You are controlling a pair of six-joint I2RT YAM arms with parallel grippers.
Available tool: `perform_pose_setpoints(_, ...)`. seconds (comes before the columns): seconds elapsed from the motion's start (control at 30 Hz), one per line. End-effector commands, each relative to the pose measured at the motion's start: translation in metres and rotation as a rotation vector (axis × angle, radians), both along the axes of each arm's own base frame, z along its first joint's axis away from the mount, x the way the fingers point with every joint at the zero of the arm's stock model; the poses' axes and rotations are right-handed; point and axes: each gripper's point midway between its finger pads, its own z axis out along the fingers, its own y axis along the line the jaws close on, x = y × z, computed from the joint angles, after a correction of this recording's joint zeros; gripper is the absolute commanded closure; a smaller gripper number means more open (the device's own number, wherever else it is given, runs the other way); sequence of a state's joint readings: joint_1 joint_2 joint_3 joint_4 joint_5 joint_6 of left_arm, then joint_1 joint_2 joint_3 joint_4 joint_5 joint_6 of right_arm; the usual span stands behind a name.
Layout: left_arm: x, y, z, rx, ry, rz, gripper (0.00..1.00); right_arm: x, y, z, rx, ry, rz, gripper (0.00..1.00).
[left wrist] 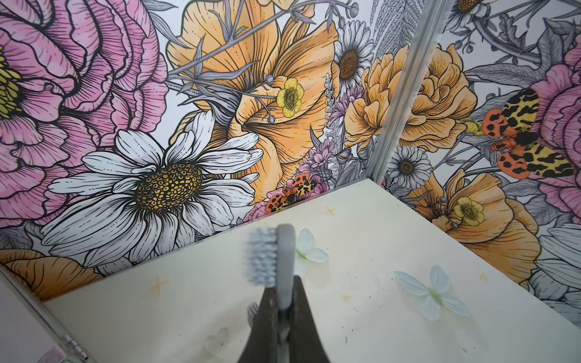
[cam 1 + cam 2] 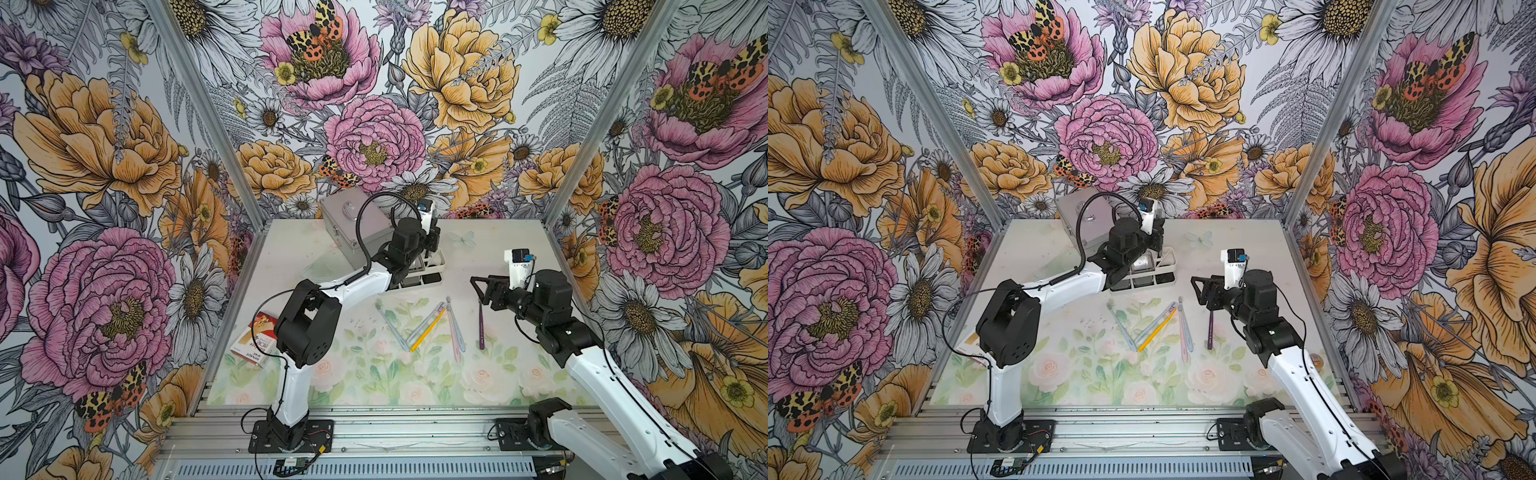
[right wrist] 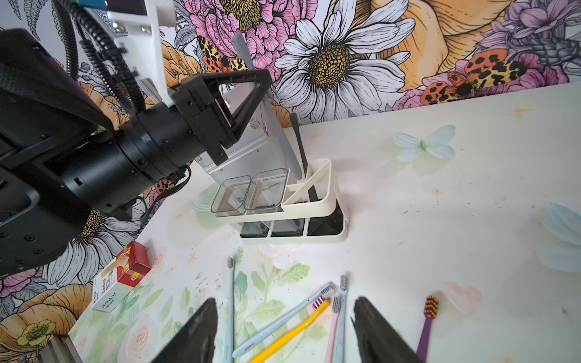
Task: Place the toothbrush into the toothbrush holder
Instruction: Place the toothbrush in the toothbrush holder.
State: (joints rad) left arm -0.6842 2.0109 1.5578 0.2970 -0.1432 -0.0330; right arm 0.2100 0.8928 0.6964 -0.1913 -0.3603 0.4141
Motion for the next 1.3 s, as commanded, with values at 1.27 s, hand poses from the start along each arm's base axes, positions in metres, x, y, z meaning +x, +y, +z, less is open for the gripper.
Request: perform_pose_setpoints(1.27, -0.005, 0.009, -0.038, 0.105, -0.054, 0.151, 1.00, 0.001, -0.009, -0.017, 0.004, 0.040, 0.001, 0.30)
